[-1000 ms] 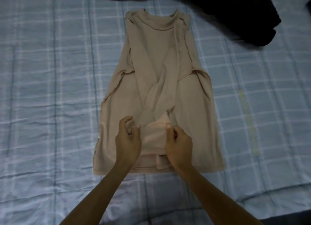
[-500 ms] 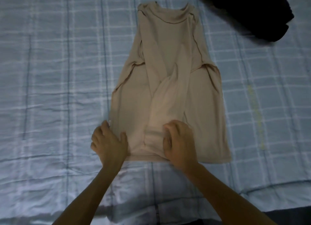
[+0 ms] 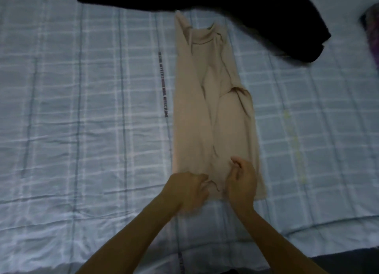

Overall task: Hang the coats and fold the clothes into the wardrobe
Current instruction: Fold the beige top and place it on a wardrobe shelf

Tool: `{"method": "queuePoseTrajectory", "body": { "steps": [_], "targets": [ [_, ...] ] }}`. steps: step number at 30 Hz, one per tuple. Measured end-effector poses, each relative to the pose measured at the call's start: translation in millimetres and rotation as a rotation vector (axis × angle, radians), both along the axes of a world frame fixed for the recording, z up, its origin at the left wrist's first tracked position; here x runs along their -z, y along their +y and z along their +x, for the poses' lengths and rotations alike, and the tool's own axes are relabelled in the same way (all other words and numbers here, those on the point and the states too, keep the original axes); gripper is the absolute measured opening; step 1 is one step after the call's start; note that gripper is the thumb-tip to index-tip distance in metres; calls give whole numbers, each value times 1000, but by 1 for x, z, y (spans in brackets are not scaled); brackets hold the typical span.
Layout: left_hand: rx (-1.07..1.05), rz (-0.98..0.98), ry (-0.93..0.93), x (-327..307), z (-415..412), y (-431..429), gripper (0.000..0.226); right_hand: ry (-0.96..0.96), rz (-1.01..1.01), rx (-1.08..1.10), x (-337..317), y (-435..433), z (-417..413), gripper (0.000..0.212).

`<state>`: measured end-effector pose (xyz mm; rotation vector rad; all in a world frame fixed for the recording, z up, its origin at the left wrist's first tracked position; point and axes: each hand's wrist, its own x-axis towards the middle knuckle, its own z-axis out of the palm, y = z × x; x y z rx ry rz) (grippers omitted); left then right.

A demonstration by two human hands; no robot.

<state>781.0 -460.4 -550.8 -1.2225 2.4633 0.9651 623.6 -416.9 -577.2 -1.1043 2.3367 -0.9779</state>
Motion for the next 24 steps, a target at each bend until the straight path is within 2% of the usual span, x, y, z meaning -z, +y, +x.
{"method": "queuePoseTrajectory", "body": {
  "steps": [3, 5, 6, 7, 10, 12, 15, 18, 20, 21, 23, 24],
  "targets": [
    [-88, -215, 155, 9, 2, -2, 39, 155, 194, 24, 9, 19, -26, 30],
    [-153, -373, 228, 14, 0, -11, 27, 219, 297, 91, 15, 25, -35, 44],
    [-154, -402, 203, 18, -2, -16, 19, 235, 330, 131, 16, 26, -40, 50],
    [-149, -402, 141, 24, -2, -19, 22, 216, 362, 170, 17, 25, -45, 54],
    [-95, -347, -36, 48, -5, -15, 54, 85, 477, 205, 21, 19, -61, 64],
    [-93, -315, -60, 58, -8, -10, 58, -22, 458, 206, 17, 13, -70, 56],
    [-65, -310, -79, 61, -11, -10, 57, -119, 287, 321, -2, 2, -73, 29],
    [-37, -340, -60, 55, -9, -12, 53, -141, 34, 468, -30, -7, -55, 28],
    [18, -365, -42, 58, -1, -15, 49, -164, -71, 360, -52, -11, -18, 40],
    [12, -344, 3, 56, 5, -15, 46, -191, -85, 208, -59, -13, 7, 48],
    [-54, -192, 105, 44, 23, -16, 37, -172, -25, -231, -67, -13, 54, 45],
    [-93, -203, 111, 43, 35, -17, 30, -37, 32, -462, -62, -12, 72, 36]
  ]
}}
